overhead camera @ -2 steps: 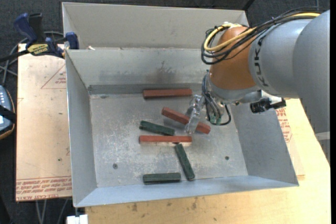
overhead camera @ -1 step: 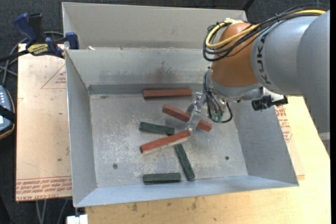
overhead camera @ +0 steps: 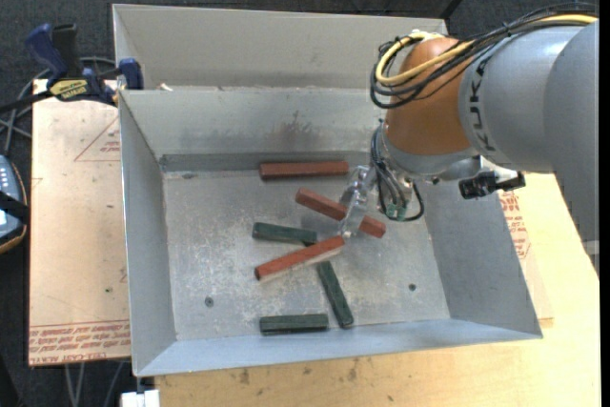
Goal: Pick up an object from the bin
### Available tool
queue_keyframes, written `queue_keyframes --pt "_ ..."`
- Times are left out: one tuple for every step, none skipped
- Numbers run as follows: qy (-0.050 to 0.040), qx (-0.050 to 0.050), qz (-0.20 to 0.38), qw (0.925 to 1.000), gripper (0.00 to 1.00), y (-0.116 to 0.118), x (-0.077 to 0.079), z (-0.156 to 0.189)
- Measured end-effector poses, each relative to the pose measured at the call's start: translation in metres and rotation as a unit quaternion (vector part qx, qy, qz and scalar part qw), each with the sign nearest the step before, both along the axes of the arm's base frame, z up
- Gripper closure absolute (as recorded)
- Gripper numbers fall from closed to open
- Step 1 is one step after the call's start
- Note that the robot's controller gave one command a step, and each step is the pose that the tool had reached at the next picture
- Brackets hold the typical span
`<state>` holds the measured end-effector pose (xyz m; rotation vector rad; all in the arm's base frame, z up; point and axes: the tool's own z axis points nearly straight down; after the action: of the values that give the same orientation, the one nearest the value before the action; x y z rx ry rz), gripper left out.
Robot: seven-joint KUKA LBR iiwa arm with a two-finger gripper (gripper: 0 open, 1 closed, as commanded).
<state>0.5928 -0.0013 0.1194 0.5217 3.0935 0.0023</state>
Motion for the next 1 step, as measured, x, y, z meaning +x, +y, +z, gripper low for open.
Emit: queue_keyframes --pt "0.0014 0.0 0.0 1.0 1.0 0.0001 -0.0004 0.008"
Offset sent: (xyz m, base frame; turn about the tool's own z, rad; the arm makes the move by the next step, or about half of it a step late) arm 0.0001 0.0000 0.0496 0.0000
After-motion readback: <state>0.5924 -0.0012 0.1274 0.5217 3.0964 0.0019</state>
